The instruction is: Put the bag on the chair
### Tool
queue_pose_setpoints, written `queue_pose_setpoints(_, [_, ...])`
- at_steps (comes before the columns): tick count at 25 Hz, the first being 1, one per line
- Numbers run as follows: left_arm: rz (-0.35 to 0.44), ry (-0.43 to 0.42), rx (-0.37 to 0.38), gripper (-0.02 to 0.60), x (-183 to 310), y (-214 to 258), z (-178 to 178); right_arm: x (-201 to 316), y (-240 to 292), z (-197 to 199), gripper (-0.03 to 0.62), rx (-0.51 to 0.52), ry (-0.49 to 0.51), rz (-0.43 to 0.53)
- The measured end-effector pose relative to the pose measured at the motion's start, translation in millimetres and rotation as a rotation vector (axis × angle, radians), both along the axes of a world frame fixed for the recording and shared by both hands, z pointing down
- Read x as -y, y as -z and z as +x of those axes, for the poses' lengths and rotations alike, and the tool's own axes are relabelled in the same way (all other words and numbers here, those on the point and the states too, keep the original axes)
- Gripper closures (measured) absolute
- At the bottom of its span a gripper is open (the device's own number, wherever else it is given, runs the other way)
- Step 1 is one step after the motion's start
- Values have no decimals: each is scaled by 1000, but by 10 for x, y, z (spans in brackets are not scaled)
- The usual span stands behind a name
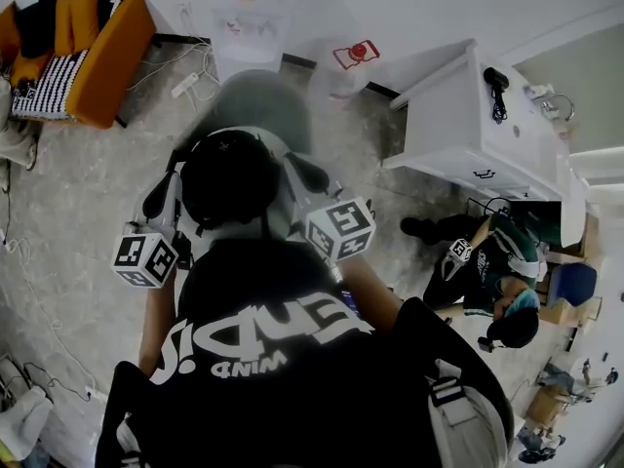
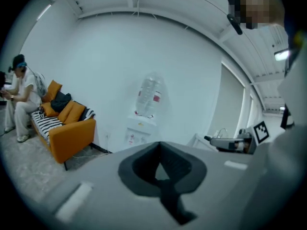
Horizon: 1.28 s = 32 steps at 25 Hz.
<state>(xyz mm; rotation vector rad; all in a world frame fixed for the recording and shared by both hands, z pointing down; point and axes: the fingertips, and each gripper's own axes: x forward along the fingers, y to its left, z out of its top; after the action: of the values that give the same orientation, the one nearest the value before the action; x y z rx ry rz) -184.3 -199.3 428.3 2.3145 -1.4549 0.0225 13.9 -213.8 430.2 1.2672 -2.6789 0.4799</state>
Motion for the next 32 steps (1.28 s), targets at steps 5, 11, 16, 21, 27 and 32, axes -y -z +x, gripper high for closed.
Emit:
queue_pose_setpoints(5, [23,39,22,580,-3,-91,-60,6,-98,20,594,-4,-41,7])
queue_pose_setpoints(11, [33,53,85,580,0,-270,-122,35,-279,53,594,0,-68,-30])
queue_pose_setpoints(16, [21,54,120,580,-1,-404,-167,30,-404,74,594,-37,-74,-46])
queue_pose_setpoints(21, [15,40,123,580,12,-421,-156,43,-455,97,594,-47,-81,-51])
queue_pose_setpoints(27, [12,21,120,580,62,-411,-123,58,-463,73,594,-60,-68,-48])
queue_pose_setpoints(32, [5,9,128,580,110,-430,-118,88,-464,28,594,-53,-57,-53])
